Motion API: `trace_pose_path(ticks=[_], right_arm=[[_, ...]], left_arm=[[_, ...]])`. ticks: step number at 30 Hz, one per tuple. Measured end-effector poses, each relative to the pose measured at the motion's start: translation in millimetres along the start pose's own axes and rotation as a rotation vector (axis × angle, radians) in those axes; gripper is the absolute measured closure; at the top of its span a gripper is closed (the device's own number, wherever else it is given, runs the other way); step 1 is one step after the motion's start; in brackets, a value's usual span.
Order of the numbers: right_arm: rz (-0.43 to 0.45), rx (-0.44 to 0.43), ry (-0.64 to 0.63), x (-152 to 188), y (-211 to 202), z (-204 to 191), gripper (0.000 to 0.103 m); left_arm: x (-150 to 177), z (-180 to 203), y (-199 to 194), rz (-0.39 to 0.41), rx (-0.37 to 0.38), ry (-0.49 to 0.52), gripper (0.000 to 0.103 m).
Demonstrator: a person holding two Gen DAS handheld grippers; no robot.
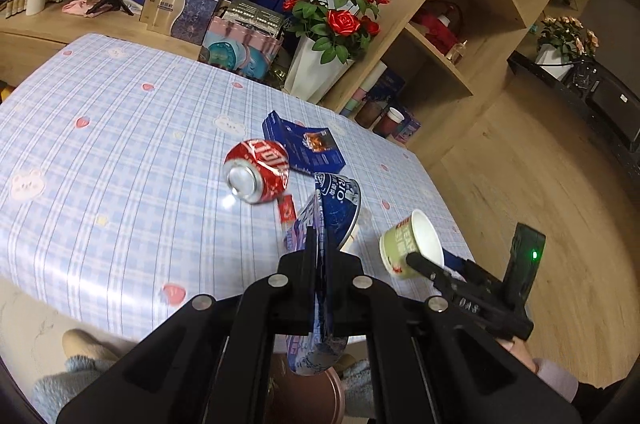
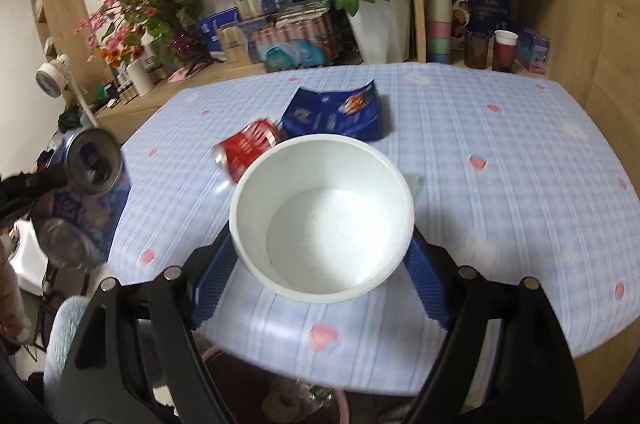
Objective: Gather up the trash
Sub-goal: 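Carry the yogurt cup over the bin and open the right gripper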
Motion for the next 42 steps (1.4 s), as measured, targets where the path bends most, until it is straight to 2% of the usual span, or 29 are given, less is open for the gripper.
trace_pose_path(ticks=[4,12,18,34,36,38,42], right_arm=[[-0.011,-0.018,-0.05,24,-20,-22,0.024],[-0.053,-0.084,-0.043,67,-30,-49,0.024],[-0.067,-0.114,-0.061,86,-40,-58,0.024],[-0.089,-0.177,-0.14,107,-52,-92,0.024],[-0.081,-0.166,-0.154,106,-52,-93,0.021],[-0.053,-0.143,-0.156,101,-54,-90,0.014],[-0.007,-0.104,-0.13,89,-59,-77,0.01]], left_arm=[[11,2,-14,0.01,-0.012,0.011,0.099],[29,4,-36,0.008,-0.04,0.032,0.099],[44,8,-48,0.015,-0.062,0.044,0.099],[64,14,-63,0.03,-0.068,0.04,0.099],[65,14,-63,0.031,-0.067,0.044,0.099],[68,13,-60,0.023,-0.064,0.045,0.099],[72,13,-55,0.011,-0.058,0.044,0.099]])
Point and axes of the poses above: each gripper's, at about its wrist camera, not at the fingertips, and y roughly the way its jaws point, z to its right, x to its underside, the point moved 9 cm from there along y, roughly the way its jaws point, and after that the axes turned 1 degree about z, right-handed, at the moved point
